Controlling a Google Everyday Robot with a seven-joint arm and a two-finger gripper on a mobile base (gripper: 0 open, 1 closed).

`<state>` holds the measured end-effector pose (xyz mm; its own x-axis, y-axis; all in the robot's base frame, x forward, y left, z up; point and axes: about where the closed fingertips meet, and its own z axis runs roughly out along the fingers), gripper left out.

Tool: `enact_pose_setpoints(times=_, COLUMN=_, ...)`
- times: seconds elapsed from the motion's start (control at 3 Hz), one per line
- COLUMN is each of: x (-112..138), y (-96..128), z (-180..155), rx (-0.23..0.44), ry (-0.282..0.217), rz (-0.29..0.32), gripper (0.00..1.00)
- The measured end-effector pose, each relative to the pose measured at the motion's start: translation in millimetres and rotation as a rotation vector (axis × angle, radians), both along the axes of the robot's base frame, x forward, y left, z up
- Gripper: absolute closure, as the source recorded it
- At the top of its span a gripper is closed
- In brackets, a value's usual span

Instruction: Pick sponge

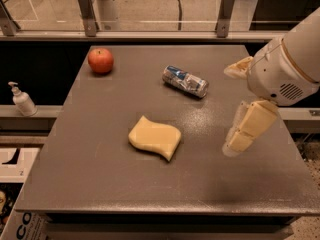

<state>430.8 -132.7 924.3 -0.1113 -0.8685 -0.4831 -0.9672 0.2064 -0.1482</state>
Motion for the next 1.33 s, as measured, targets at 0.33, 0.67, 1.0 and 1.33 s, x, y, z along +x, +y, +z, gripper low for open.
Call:
enact_pose_setpoints(times=0.33, x=-3.9, y=20.2, z=-20.8, rx=0.087, ry=0.059, rz=0.021, gripper=0.0)
enact_pose_setpoints(times=0.67, x=-19.5, y=74.3, z=-50.1, rx=0.253, ry=0.101, rz=0.094, gripper=0.0)
enact_pose_setpoints(times=1.0, x=-23.9, y=88.3, z=-55.5, rx=0.29, ry=0.103, rz=0.114, gripper=0.0)
enact_pose_setpoints(times=1.33, x=-18.3, y=64.9, z=-28.0, rx=0.199, ry=0.063, rz=0.08, gripper=0.0)
